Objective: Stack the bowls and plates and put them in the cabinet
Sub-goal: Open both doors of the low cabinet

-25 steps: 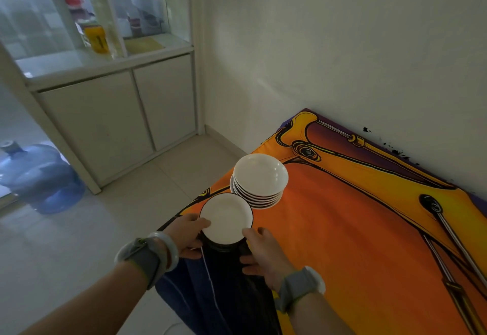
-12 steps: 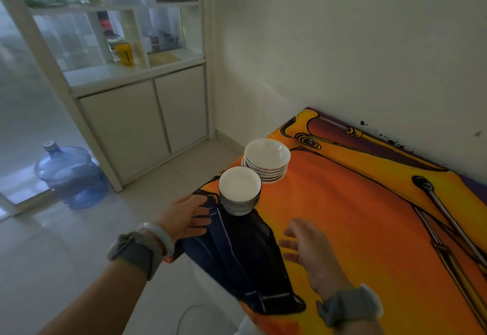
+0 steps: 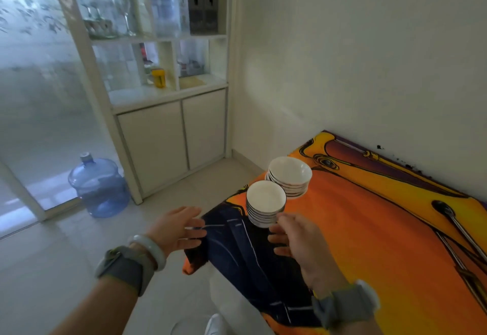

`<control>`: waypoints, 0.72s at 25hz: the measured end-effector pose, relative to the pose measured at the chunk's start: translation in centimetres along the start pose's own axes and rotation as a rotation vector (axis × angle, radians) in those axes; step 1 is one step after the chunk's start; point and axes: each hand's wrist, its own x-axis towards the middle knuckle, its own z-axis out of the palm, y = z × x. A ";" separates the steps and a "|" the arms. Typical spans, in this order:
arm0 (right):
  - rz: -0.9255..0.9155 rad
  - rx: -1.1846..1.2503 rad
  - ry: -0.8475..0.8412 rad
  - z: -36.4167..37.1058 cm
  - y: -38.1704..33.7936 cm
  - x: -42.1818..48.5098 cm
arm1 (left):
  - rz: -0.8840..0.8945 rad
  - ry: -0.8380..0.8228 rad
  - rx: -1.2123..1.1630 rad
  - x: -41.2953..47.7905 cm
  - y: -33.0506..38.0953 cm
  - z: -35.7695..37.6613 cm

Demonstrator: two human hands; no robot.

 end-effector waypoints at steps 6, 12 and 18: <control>-0.084 -0.082 -0.149 6.2 -4.1 5.5 | 0.034 0.022 -0.075 5.1 3.5 -4.6; -0.056 -0.078 -0.165 18.1 -8.5 17.1 | 0.027 0.029 -0.090 14.5 10.2 -13.2; -0.033 -0.069 -0.271 32.2 -12.3 25.7 | 0.030 0.102 -0.033 22.9 16.7 -24.7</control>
